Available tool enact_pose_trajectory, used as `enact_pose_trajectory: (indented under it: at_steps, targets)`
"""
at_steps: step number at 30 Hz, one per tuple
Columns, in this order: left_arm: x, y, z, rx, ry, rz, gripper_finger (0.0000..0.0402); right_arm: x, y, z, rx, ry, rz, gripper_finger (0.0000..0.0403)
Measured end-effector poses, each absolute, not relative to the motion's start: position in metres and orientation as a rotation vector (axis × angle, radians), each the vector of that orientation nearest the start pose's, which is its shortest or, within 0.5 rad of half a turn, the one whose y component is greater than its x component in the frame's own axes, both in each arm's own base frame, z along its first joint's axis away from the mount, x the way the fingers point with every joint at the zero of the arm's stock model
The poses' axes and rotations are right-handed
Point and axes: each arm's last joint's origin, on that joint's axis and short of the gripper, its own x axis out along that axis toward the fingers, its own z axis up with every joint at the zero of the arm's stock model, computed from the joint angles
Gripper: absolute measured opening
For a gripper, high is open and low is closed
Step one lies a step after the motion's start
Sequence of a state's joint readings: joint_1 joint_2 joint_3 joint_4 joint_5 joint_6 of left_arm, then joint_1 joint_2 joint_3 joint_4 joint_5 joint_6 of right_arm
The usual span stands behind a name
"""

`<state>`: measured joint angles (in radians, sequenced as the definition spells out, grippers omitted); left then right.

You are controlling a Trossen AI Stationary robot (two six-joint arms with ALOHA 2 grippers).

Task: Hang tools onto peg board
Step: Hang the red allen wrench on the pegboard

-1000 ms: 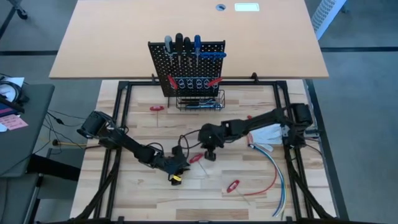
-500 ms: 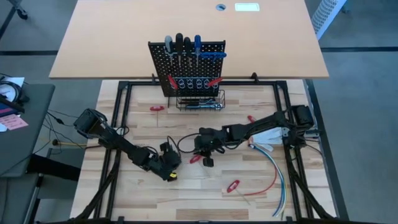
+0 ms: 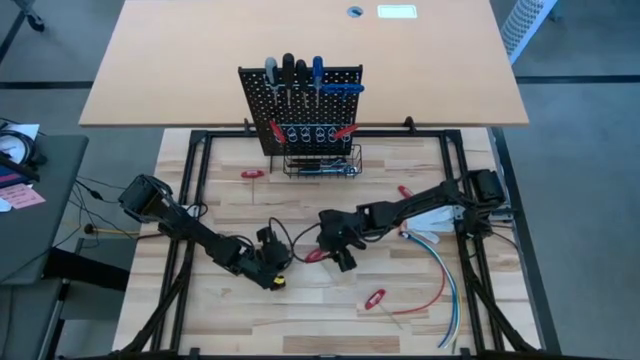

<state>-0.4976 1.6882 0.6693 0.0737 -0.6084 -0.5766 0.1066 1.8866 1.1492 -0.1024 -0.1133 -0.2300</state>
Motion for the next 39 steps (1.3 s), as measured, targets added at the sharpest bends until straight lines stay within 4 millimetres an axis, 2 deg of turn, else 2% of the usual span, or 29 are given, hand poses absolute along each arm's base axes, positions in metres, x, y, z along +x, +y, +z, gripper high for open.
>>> enact_pose_trajectory:
  at_steps: [7, 13, 22, 31, 35, 39]
  targets:
    - [0.261, -0.123, 0.117, -0.014, 0.698, 0.286, 0.0084, 0.385, 0.041, 0.159, -0.272, 0.791, 0.325, 0.0228]
    - [0.261, -0.123, 0.118, -0.034, 0.591, 0.244, 0.0084, 0.391, 0.042, 0.132, -0.301, 0.818, 0.360, 0.0206]
    - [0.262, -0.114, 0.116, -0.089, 0.536, 0.266, 0.0092, 0.395, 0.039, 0.112, -0.299, 0.856, 0.364, 0.0167]
    - [0.267, -0.103, 0.117, -0.123, 0.518, 0.306, 0.0164, 0.397, 0.040, 0.112, -0.272, 0.841, 0.348, 0.0063]
    - [0.267, -0.103, 0.119, -0.094, 0.520, 0.297, 0.0178, 0.400, 0.038, 0.114, -0.300, 0.814, 0.244, 0.0062]
    - [0.265, -0.102, 0.133, -0.127, 0.487, 0.294, 0.0179, 0.399, 0.043, 0.123, -0.391, 0.809, 0.116, 0.0062]
